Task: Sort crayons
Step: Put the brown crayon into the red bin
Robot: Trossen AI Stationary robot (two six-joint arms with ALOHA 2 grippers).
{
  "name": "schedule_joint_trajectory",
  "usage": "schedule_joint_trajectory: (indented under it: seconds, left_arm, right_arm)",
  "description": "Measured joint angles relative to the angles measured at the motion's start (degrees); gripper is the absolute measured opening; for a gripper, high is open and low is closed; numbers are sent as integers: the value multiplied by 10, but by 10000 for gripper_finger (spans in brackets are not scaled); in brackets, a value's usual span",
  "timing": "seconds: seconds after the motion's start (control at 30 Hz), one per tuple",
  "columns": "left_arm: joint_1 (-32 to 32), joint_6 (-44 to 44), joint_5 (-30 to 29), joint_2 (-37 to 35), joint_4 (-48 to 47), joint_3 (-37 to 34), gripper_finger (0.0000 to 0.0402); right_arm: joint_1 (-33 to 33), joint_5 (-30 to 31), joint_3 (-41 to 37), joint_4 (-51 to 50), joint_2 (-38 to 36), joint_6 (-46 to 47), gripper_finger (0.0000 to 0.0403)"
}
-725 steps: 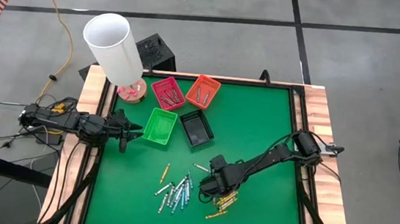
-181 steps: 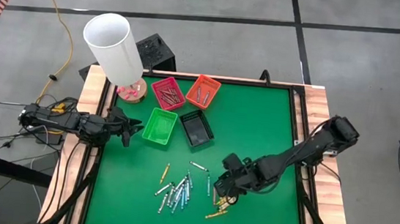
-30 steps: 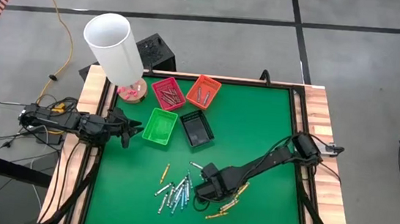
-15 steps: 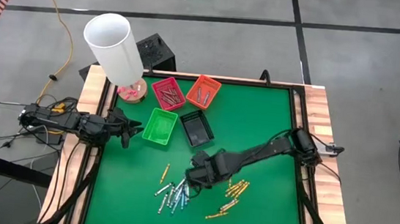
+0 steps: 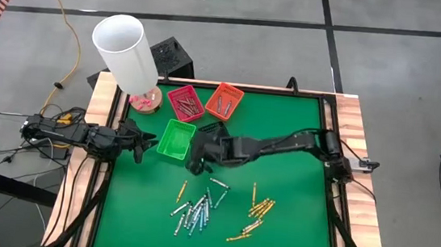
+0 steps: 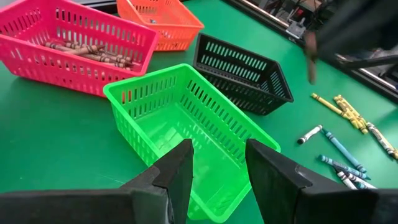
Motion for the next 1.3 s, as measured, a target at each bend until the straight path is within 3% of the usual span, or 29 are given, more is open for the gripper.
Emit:
schedule_joint_trajectory:
  seconds: [0.27,0.4,0.87,1.13,1.3]
  left_arm:
    - [0,5,-10,0,0,0,137]
    - [0,8,-10,0,0,0,137]
    - [0,15,-22,1,-1,0,137]
    - [0,15,-25,3,-1,0,137]
    - [0,15,-25,3,-1,0,137]
  right_arm:
    - [-54,26,-27,217,0,-228,2]
    - [-78,26,-48,308,0,-284,2]
    - [-144,-35,-78,552,72,-331,2]
    - [-170,-33,-76,626,126,-308,2]
    - [-182,-33,-72,619,133,-282,2]
